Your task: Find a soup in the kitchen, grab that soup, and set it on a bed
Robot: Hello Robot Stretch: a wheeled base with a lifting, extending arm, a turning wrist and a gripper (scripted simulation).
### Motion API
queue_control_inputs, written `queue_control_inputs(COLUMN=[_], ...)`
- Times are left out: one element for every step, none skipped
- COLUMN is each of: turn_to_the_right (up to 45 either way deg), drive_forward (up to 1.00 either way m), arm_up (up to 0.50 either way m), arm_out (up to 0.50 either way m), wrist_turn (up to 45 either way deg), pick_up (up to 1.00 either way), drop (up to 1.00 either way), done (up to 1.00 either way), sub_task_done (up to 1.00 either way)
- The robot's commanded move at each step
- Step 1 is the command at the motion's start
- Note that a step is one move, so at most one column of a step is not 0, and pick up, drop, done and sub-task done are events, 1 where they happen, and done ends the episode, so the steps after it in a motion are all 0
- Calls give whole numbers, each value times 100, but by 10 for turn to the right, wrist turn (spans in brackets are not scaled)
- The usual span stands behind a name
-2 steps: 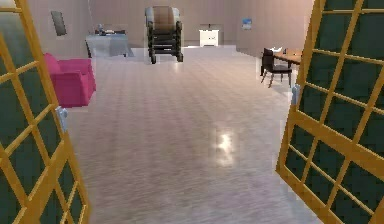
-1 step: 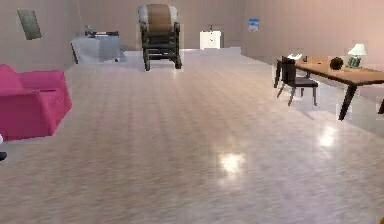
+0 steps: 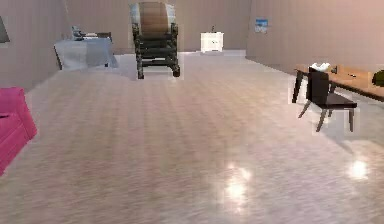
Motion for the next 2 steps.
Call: queue_control_inputs(turn_to_the_right=[450,90], drive_forward=[0,0], arm_up=[0,0], arm_out=[0,0], wrist_turn=[0,0], pick_up=[0,0], drop=[0,0], done=[0,0], sub_task_done=[0,0])
